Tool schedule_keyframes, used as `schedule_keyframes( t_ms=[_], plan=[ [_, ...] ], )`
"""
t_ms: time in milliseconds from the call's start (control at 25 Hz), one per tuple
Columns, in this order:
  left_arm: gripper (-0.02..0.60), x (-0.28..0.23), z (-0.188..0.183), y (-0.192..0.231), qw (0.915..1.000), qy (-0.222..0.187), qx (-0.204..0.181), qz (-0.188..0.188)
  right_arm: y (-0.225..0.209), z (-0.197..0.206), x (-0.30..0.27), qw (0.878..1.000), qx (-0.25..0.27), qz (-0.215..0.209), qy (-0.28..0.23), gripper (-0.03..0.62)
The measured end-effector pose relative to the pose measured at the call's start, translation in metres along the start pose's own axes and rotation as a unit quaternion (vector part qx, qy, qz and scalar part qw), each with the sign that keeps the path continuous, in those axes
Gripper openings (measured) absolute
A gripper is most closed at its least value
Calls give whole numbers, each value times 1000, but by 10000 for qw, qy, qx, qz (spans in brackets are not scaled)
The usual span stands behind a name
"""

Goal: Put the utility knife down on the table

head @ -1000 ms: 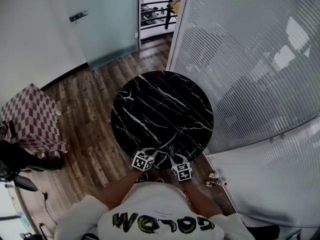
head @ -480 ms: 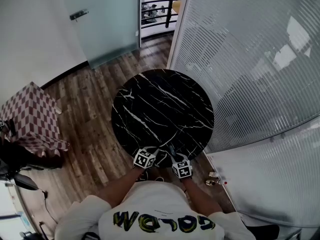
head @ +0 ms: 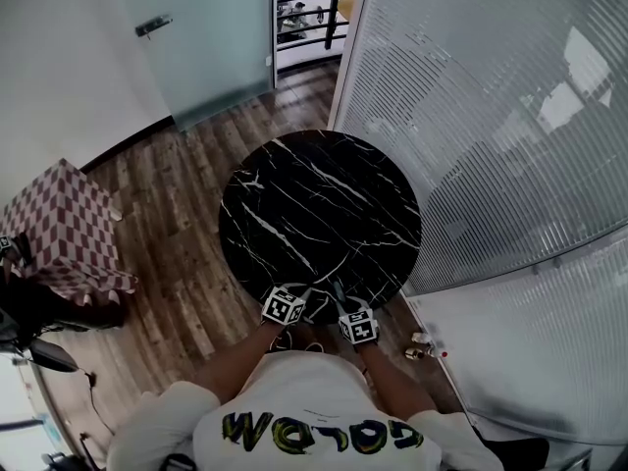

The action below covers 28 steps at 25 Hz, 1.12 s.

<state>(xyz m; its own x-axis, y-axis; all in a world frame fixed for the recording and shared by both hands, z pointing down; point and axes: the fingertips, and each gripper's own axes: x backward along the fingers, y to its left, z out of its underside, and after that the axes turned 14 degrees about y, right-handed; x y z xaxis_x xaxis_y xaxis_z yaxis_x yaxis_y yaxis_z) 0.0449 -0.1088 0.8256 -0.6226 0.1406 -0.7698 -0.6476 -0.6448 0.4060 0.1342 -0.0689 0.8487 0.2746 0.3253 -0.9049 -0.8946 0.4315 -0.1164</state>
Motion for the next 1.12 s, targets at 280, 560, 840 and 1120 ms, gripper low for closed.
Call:
schedule_keyframes(
  t_ms=[280,560,840,1120],
  plan=[
    [0,-8,7,0,9998,169,61,8,-2,5,-9,9998,-11,-24,207,74],
    [0,-15,11,-2,9995,307,-22,43,-8,8,-15,9989,-344,-122,291,74],
    [0,-20,14,-4,9987,489,-94,77,-7,14,-23,9979,-259,-162,569,74],
    [0,-30,24,-1,9972,723,-180,98,-12,23,-31,9965,-263,-151,779,74]
  ],
)
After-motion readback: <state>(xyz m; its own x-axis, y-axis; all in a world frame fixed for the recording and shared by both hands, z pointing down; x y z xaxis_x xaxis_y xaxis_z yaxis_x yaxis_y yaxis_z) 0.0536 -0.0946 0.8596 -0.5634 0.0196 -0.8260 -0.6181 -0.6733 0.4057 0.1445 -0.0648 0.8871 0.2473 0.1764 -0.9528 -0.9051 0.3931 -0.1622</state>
